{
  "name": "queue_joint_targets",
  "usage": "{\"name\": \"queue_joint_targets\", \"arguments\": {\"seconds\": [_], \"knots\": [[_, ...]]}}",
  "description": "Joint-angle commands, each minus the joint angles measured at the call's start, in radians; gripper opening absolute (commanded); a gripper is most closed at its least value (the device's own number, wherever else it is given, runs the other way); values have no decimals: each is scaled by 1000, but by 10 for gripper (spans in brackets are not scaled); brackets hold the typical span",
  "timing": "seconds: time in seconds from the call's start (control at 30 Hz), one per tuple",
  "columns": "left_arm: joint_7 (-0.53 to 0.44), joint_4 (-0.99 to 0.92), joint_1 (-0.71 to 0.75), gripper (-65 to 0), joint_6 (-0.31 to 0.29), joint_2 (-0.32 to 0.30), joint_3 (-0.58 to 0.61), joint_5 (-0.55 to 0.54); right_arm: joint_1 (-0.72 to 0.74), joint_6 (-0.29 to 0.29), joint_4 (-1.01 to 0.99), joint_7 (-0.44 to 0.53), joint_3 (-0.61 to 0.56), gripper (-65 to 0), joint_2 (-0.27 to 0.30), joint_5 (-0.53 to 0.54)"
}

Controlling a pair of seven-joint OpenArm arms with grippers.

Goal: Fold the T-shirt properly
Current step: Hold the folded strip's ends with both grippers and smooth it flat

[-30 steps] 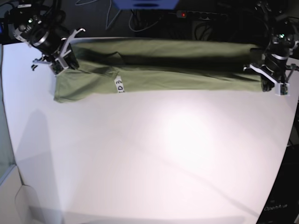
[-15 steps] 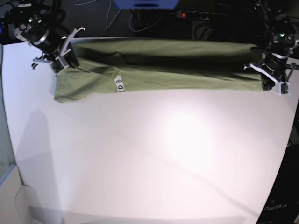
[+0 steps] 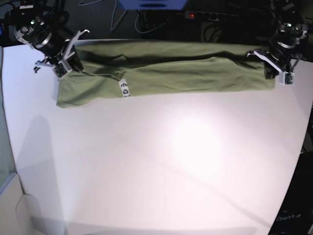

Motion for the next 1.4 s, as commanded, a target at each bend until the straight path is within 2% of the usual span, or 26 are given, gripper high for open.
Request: {"name": "queue_joint_targets", "arguments": {"seconds": [0.0,0.3,0.7,0.9,1.1,1.17,1.37], "knots": [[-22,4,2,-618,-1,-11,-6,-10,5,-1,14,21,5,-643,9,9],[-30,-120,-7,-618,-4,-11,-6,87,10,-1,14,21,9,-643,9,9],[-31,-140,-16,-611,-4,-18,-6,87,30,-1,12,11,9,-635,9,9],[-24,-142,-30,-611,-4,-20,-6,89,46,-1,-52,11,9,-628,10,9],[-24,-142,-30,-611,-4,-17,-4,89,23,-1,-64,9,11,-431,10,9],[-24,-142,-36,-611,-4,-17,-4,89,7,-1,-60,11,11,-414,10,9],[-22,-142,-44,-611,-4,-17,-4,89,-15,-1,-48,11,11,-416,10,9]]}}
